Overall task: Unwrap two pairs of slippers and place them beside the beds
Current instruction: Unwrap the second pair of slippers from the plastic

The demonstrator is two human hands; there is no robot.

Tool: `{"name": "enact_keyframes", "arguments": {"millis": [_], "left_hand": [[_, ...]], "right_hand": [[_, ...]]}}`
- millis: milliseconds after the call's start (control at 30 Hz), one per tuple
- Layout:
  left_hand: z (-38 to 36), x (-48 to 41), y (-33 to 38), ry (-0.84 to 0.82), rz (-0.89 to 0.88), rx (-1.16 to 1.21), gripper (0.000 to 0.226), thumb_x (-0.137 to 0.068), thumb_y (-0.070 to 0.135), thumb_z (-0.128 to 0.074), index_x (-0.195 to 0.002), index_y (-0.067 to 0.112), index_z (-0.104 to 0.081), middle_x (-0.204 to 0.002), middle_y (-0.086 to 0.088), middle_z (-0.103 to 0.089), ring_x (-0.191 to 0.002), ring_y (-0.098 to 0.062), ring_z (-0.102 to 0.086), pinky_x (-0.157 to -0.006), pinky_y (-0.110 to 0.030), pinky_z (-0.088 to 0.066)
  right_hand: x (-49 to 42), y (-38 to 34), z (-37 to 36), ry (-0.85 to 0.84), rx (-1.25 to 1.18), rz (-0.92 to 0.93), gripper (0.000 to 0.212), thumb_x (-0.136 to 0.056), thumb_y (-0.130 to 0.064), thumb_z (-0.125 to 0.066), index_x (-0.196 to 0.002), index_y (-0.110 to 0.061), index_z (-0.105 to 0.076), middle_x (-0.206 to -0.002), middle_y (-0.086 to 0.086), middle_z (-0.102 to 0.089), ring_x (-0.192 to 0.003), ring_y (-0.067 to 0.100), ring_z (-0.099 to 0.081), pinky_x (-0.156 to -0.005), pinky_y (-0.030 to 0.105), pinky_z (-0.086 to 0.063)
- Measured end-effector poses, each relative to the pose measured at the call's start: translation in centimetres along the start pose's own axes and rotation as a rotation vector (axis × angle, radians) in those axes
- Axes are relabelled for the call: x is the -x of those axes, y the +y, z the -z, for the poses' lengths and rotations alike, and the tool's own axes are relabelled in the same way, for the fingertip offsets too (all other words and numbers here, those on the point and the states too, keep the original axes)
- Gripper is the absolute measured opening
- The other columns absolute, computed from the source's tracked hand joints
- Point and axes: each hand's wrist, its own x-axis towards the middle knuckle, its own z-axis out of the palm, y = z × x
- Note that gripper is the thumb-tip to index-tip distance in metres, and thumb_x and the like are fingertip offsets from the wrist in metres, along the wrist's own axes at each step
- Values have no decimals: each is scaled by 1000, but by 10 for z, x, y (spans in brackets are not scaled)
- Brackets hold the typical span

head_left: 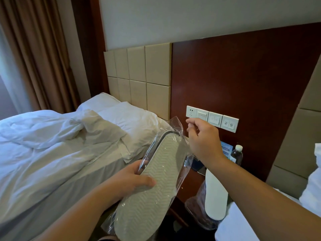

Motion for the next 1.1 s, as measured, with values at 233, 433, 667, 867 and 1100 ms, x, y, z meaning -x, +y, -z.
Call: {"name": "enact_keyframes", "arguments": {"millis": [233,433,667,867,1100], "left_hand": [[-4,8,10,-13,-47,90,25,-64,12,-77,-88,19,-73,-73,-5,-63,-65,-16,-61,-60,-25,-52],[-3,12,15,58,16,38,43,-66,5,-74,-108,10,-68,-78,-8,-70,-69,-18,-67,-60,-27,-54],[7,20,21,62,51,19,44,-71,-2,-74,-114,5,-67,-89,-15,-69,-74,-21,-67,-64,-27,-56],[19,22,23,9,59,-66,28,-77,-6,-74,-99,12,-74,-83,-10,-72,-73,-20,-69,-64,-28,-56],[33,17,29,-12,105,-134,33,-68,7,-80,-97,22,-76,-89,-9,-75,-81,-24,-72,-71,-34,-57]], "right_hand": [[15,-3,8,-178,69,51,35,-78,-71,-56,-99,-44,-53,-88,-21,-53,-79,1,-56,-58,20,-52],[13,6,12,-139,163,25,12,-93,-36,-57,-84,-30,-62,-82,-15,-57,-72,6,-56,-64,40,-57],[-9,6,41,-399,-67,-261,20,-79,-59,-68,-82,-39,-67,-73,-17,-71,-66,2,-68,-56,26,-57],[-19,14,63,-595,-56,-344,13,-77,-22,-82,-84,-29,-74,-74,-9,-75,-62,7,-71,-52,19,-55],[-26,14,80,-204,-359,-473,11,-85,-24,-74,-89,-14,-73,-70,2,-74,-50,8,-62,-46,23,-50]]}}
